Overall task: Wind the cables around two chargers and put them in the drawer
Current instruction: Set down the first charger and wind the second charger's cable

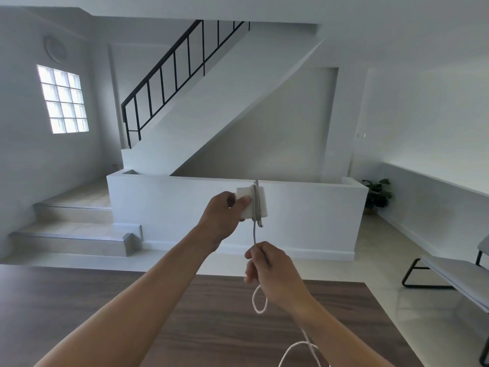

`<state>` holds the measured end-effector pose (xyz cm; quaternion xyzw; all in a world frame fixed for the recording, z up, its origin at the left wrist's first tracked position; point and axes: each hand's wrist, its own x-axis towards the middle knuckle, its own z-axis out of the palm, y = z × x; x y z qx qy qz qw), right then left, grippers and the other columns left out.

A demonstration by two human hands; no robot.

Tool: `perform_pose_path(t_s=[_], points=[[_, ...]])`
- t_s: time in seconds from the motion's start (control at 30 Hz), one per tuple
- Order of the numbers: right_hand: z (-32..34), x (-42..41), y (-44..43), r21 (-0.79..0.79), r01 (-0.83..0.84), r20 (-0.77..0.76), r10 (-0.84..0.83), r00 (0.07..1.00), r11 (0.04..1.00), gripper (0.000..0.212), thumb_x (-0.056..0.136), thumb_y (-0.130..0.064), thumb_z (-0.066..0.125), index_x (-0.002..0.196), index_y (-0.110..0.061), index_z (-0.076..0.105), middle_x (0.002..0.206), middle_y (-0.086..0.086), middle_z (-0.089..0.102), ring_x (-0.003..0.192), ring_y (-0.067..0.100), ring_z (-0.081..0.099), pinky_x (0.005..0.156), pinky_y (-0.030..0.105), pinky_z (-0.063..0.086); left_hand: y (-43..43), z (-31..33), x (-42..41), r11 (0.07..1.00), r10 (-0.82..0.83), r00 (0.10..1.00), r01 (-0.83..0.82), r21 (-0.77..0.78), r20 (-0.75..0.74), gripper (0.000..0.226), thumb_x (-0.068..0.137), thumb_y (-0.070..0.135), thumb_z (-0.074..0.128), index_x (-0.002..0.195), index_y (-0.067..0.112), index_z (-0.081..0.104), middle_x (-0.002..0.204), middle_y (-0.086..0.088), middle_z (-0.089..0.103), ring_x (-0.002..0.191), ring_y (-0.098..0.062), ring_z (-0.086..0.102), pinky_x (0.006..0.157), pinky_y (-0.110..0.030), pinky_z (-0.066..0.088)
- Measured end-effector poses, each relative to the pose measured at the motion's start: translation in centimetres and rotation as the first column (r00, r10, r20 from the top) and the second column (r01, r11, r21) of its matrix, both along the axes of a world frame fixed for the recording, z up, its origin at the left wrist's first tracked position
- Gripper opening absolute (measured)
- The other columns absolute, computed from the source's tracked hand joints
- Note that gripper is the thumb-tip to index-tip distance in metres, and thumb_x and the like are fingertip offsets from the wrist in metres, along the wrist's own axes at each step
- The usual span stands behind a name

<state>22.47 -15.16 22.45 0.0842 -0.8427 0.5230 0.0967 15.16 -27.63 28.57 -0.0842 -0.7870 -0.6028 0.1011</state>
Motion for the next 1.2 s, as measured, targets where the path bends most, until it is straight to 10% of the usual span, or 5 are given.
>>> perform_pose_path(t_s=[0.2, 0.53, 0.93, 1.07, 1.2], points=[[-0.8, -0.2, 1.1, 0.123, -0.029, 0.022, 0.026, 0.999, 0.992, 0.016, 0.098, -0.039, 0.045, 0.108, -0.035, 0.056, 0.115, -0.015, 0.059, 0.094, 0.005, 0.064, 0.071, 0.011, 0.046, -0.5, 2.9, -0.6, 0.978, -0.004, 1.0, 0.009, 0.209, -0.026, 0.03, 0.098, 0.031, 0.055, 0.114, 0.006, 0.062, 0.1, -0.006, 0.064, 0.077, -0.016, 0.062, 0.063, -0.028, 0.044], [-3.5, 0.9, 4.6, 0.012, 0.095, -0.417, -0.081, 0.905, 0.995, 0.027, 0.1, -0.035, 0.038, 0.085, -0.03, 0.059, 0.048, -0.003, 0.035, 0.042, 0.007, 0.028, 0.045, 0.02, 0.023, -2.7, 5.3, -3.2, 0.848, 0.091, 0.987, -0.148, 0.509, 0.134, 0.016, 0.096, 0.023, 0.058, 0.089, 0.009, 0.057, 0.092, -0.01, 0.055, 0.074, -0.021, 0.057, 0.064, -0.03, 0.059], [-5.8, 5.2, 10.9, 0.105, 0.266, -0.692, -0.121, 0.712, 0.958, 0.027, 0.094, -0.044, 0.049, 0.089, -0.03, 0.072, 0.068, -0.028, 0.064, 0.043, -0.007, 0.051, 0.043, 0.007, 0.039, -6.1, 5.3, -5.5, 0.824, 0.294, 0.94, -0.341, 0.452, 0.173, 0.017, 0.094, 0.019, 0.06, 0.101, 0.005, 0.054, 0.107, -0.015, 0.055, 0.078, -0.025, 0.056, 0.054, -0.028, 0.055], [-4.9, 5.3, 12.0, 0.199, 0.243, -0.504, -0.113, 0.856, 0.949, 0.029, 0.092, -0.053, 0.043, 0.085, -0.04, 0.068, 0.057, -0.01, 0.063, 0.042, 0.001, 0.051, 0.044, 0.023, 0.042, -4.9, 5.1, -5.0, 0.794, 0.168, 0.965, -0.254, 0.553, 0.202, 0.017, 0.095, 0.02, 0.057, 0.107, 0.008, 0.056, 0.093, -0.009, 0.057, 0.071, -0.021, 0.058, 0.048, -0.025, 0.057], [-4.0, 5.3, 10.8, -0.007, -0.158, 0.103, 0.158, 0.982, 0.987, 0.019, 0.097, -0.022, 0.054, 0.091, -0.027, 0.072, 0.06, 0.003, 0.063, 0.055, 0.015, 0.061, 0.063, 0.031, 0.05, -2.3, 6.8, -3.8, 0.766, 0.034, 0.992, -0.104, 0.634, 0.121, 0.015, 0.098, 0.019, 0.053, 0.106, 0.007, 0.058, 0.094, -0.01, 0.058, 0.075, -0.023, 0.06, 0.062, -0.034, 0.062]])
